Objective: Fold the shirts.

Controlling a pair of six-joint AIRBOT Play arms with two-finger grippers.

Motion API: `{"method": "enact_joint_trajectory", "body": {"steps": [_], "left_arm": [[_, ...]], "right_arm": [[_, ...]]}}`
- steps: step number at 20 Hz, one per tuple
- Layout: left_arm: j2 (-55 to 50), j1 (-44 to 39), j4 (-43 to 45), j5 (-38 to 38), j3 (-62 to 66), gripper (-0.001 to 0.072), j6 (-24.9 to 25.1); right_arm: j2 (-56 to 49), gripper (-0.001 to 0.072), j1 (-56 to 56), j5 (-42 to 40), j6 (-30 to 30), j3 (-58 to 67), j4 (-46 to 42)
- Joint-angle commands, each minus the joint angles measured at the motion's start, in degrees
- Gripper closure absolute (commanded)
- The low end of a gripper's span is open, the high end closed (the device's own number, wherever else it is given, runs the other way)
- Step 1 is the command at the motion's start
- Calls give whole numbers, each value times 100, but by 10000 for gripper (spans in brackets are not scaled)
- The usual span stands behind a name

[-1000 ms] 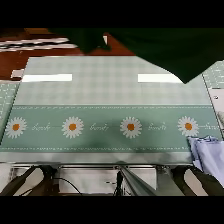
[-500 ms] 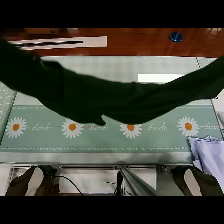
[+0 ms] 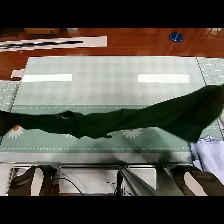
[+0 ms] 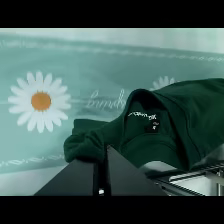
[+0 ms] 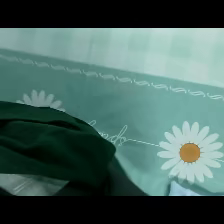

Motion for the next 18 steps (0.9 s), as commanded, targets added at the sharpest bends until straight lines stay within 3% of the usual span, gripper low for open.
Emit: {"method": "enact_joint_trajectory", "body": {"steps": [1, 5, 8, 12, 16, 17, 18], "left_arm": [[168, -35, -170, 1191, -1893, 684, 13], [-7, -35, -778, 3053, -2975, 684, 343], [-278, -35, -903, 4135, -3296, 684, 472], [-1036, -166, -911, 4398, -3329, 684, 673], [-2031, -667, -911, 4459, -3327, 684, 833], [-2225, -793, -909, 4520, -3327, 683, 925], [-2398, -894, -911, 4588, -3322, 684, 944]], "right_arm": [[-1198, 685, 531, -1252, -168, -306, -341], [-2636, 685, 575, -3322, -249, -306, -68], [-3320, 684, 577, -4229, -251, -306, 413], [-3904, 685, 577, -4710, -251, -306, 1064], [-4098, 681, 577, -4656, -254, -306, 1091], [-4085, 651, 575, -4688, -251, -304, 1099], [-4052, 536, 568, -4684, -251, -297, 1097]]}}
